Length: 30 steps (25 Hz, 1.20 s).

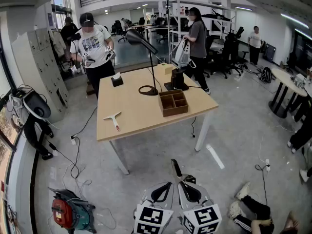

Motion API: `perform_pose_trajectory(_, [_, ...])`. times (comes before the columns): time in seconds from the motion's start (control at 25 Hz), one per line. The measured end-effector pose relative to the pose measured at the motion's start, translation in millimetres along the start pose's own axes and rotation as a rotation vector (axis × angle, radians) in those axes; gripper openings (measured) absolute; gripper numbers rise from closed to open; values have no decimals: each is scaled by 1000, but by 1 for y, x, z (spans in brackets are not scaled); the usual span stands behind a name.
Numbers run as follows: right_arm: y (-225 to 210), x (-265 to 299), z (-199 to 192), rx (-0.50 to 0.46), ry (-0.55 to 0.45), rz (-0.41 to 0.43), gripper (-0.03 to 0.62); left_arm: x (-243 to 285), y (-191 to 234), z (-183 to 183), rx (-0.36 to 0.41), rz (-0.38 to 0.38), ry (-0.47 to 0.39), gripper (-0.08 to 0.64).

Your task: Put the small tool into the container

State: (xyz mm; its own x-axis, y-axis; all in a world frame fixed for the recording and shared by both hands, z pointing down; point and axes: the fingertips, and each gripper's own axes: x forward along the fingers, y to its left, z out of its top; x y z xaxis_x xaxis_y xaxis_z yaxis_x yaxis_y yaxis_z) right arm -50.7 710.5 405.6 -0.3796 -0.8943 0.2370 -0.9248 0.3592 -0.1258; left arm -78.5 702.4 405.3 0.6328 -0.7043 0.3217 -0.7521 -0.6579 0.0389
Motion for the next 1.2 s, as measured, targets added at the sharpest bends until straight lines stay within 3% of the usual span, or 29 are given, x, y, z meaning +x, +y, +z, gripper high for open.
perform_pose_trajectory(0.52, [0, -19, -1, 2, 2, -5, 8, -8, -18, 2, -1, -4, 1, 11])
perform_pose_trajectory(0.92, [-43, -43, 8, 4, -12, 1, 8, 17, -58, 18, 1, 8, 5, 11])
perform_pose_trajectory(1.2, [-103, -79, 9, 10, -24, 20, 8, 53, -115, 27, 6, 24, 18, 11])
